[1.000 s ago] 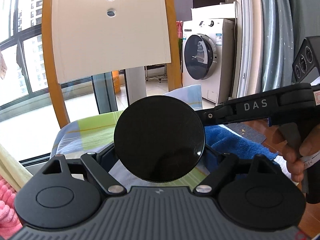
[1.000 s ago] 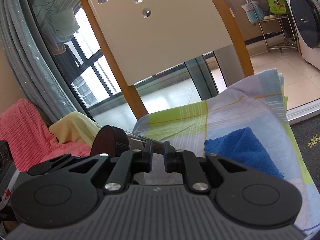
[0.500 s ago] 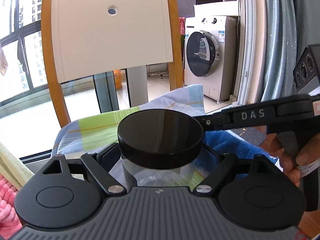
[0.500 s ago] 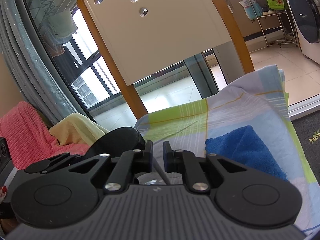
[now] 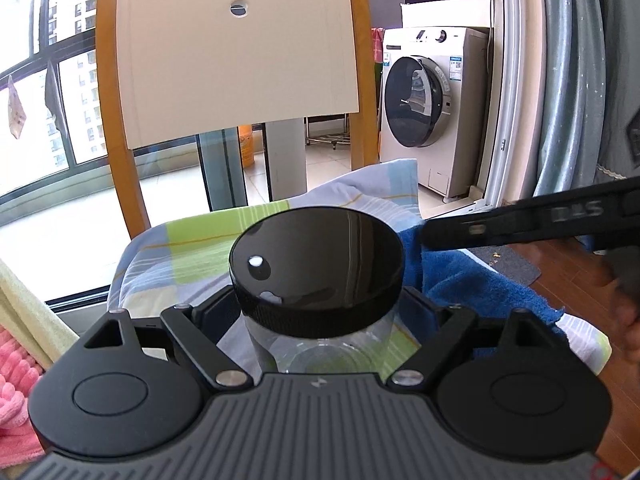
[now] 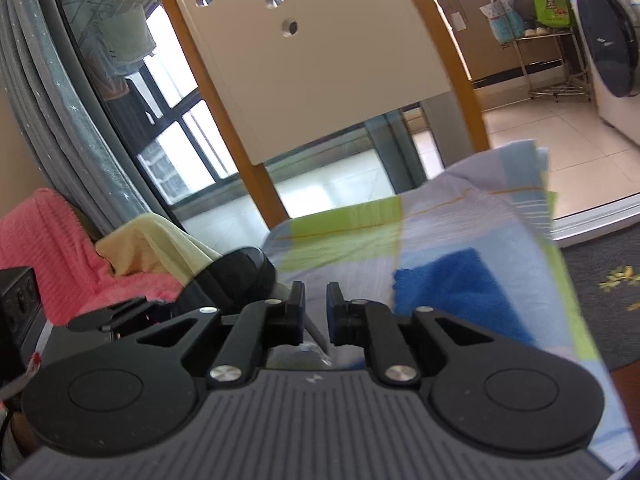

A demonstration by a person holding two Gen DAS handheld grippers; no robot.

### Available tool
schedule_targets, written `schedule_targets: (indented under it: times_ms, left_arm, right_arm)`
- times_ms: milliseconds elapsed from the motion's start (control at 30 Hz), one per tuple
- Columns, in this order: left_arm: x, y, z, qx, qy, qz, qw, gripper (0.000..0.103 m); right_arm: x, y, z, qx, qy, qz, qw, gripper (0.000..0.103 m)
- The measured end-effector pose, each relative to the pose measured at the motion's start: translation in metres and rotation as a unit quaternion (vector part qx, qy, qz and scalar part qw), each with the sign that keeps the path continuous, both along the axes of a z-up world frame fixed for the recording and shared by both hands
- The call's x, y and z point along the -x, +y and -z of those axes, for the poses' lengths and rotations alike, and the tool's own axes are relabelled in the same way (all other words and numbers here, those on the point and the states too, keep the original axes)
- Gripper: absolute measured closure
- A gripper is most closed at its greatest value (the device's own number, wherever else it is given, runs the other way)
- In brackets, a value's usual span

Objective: Clean container
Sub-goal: 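Lower the jar lid-up onto the bed with the left gripper and open it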

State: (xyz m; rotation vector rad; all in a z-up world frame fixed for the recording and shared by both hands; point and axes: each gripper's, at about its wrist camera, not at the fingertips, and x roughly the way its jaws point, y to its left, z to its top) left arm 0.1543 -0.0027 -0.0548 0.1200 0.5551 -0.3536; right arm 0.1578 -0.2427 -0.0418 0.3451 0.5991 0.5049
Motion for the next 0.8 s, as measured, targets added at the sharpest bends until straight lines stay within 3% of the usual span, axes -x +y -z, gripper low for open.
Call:
schedule_targets:
  times_ms: [167, 267, 433, 567, 800]
  left_arm:
    - [0.011, 0.002, 0.000, 0.002, 0.003, -0.011, 0.9999, 0.009]
    - [0.029, 0.008, -0.002, 0.010, 0.000, -0.016, 0.9998, 0.002]
    - [0.044, 0.010, 0.004, 0.028, 0.028, -0.023, 0.9990, 0.002]
    - [0.042, 0.005, 0.012, 0.022, 0.063, -0.034, 0.9972, 0.002]
    - [0.036, 0.007, 0.024, 0.033, 0.102, -0.052, 0.9929, 0.002]
  right_arm:
    - [0.030, -0.017, 0.002, 0.075, 0.044, -0.009, 0.996, 0.092]
    - [0.047, -0.015, 0.009, 0.130, 0.076, -0.035, 0.988, 0.092]
    - [0.049, 0.000, 0.032, 0.192, 0.121, -0.047, 0.973, 0.093]
    - [0.034, 0.008, 0.038, 0.215, 0.115, -0.017, 0.970, 0.102]
    - [0.007, 0.012, 0.044, 0.221, 0.097, 0.026, 0.970, 0.103]
